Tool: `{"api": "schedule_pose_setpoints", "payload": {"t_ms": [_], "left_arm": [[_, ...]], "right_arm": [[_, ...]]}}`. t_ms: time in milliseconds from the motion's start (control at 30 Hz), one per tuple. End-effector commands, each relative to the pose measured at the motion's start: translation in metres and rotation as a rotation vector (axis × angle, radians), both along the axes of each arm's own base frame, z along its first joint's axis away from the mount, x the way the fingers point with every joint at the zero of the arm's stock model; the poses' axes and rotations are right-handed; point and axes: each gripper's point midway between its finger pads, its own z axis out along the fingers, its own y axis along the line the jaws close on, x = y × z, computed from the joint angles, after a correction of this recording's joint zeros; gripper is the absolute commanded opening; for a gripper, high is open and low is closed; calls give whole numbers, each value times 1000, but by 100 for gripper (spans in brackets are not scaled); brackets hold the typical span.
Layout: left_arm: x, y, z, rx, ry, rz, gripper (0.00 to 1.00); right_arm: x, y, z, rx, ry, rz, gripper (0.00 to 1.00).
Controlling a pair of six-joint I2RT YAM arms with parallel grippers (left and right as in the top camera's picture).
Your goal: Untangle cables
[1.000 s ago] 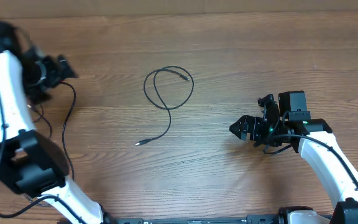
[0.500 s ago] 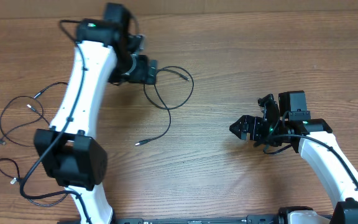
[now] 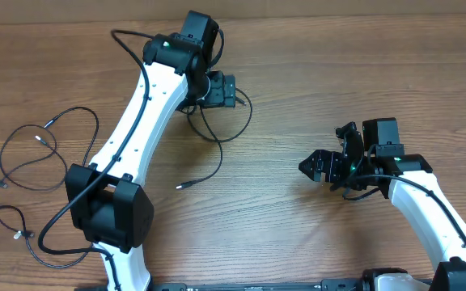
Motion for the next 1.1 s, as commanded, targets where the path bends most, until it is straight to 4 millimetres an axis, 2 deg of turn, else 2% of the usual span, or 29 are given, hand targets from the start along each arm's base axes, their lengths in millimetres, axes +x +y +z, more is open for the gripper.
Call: {"api": "schedule_pose_setpoints", "payload": {"t_ms": [0,133,233,333,633,1067], "left_arm": [[-7,-11,-7,-103,69,142,100],[-8,-6,-22,-89,88,226,100],[-10,7,-38,-36,97,334,100],[-8,12,-52,-24,87,394,100],[-5,15,-95,-21,52,400,99],[-20,28,-134,25,59,411,98]], "right_arm": [[2,-1,0,-5,-13,4,92],[2,-1,0,-5,-13,4,92],[2,-1,0,-5,-13,4,92],[2,-1,0,-5,-13,4,92],[2,-1,0,-5,-13,4,92],[2,-1,0,-5,-14,4,92]]}}
